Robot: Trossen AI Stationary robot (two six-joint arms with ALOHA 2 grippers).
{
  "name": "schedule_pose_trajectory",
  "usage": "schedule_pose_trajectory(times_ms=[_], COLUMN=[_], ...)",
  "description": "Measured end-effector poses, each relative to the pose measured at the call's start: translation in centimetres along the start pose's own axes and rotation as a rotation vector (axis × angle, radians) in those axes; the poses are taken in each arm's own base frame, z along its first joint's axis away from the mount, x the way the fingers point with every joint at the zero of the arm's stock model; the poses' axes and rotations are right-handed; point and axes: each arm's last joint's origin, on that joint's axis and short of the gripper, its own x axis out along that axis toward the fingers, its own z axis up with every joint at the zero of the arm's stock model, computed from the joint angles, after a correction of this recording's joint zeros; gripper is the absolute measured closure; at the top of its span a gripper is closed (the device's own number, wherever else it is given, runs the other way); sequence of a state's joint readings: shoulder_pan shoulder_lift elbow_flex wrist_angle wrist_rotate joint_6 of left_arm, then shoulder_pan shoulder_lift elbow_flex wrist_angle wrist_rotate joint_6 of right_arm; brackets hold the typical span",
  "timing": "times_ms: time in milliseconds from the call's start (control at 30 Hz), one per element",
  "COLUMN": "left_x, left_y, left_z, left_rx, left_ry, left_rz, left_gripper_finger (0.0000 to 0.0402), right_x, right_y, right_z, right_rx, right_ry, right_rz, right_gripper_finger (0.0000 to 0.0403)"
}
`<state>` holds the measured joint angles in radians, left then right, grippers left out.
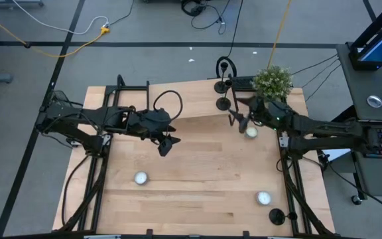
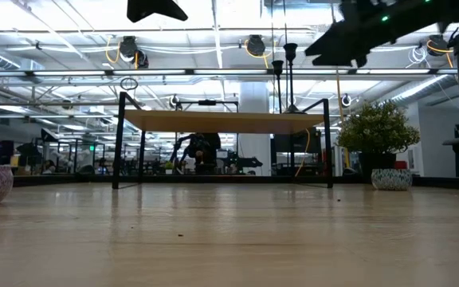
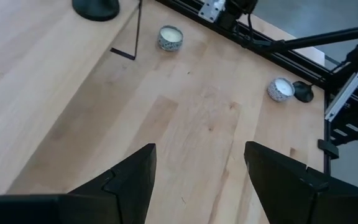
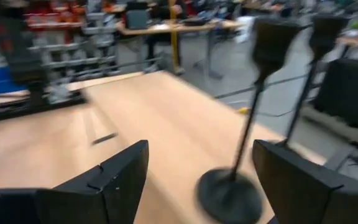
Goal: Pick & Place candle stick holders
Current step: Put the black candle holder on the shelf
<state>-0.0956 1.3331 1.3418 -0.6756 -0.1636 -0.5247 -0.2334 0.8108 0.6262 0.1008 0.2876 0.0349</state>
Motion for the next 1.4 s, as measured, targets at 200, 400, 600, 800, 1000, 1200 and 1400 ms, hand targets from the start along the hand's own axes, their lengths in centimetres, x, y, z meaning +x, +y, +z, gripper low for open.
schedule_pose_trajectory(times_ms=[200, 400, 600, 800, 1000, 1200, 1400], left_x=[-0.1, 1.4, 3.1, 3.7, 4.3, 4.5, 4.6], left_y=[-0.7, -1.3, -2.1, -3.1, -2.7, -2.1, -1.9], left_z=[-0.2, -1.4, -4.2, -6.6, -8.1, -7.8, -7.6], left_rx=[0.013, -0.003, -0.072, -0.084, -0.118, -0.235, -0.088], left_ry=[-0.013, -0.07, -0.065, -0.046, 0.009, 0.017, 0.057], left_rz=[-0.016, -0.072, -0.133, -0.192, -0.165, -0.142, -0.21], left_gripper_finger=[0.0149, 0.0149, 0.0149, 0.0149, 0.0149, 0.0149, 0.0149], right_x=[-3.3, -5.4, -6.7, -7.5, -7.7, -7.6, -7.9], right_y=[1.8, 3.5, 4.3, 4.6, 4.7, 4.8, 5.3], right_z=[0.2, 0.4, -0.7, -1.8, -2.0, -1.4, -0.7], right_rx=[0.066, 0.18, 0.263, 0.328, 0.334, 0.37, 0.248], right_ry=[0.012, 0.006, 0.145, 0.282, 0.318, 0.259, 0.2], right_rz=[0.165, 0.33, 0.408, 0.428, 0.466, 0.489, 0.689], right_gripper_finger=[0.0137, 0.0143, 0.0145, 0.0147, 0.0143, 0.0145, 0.0145])
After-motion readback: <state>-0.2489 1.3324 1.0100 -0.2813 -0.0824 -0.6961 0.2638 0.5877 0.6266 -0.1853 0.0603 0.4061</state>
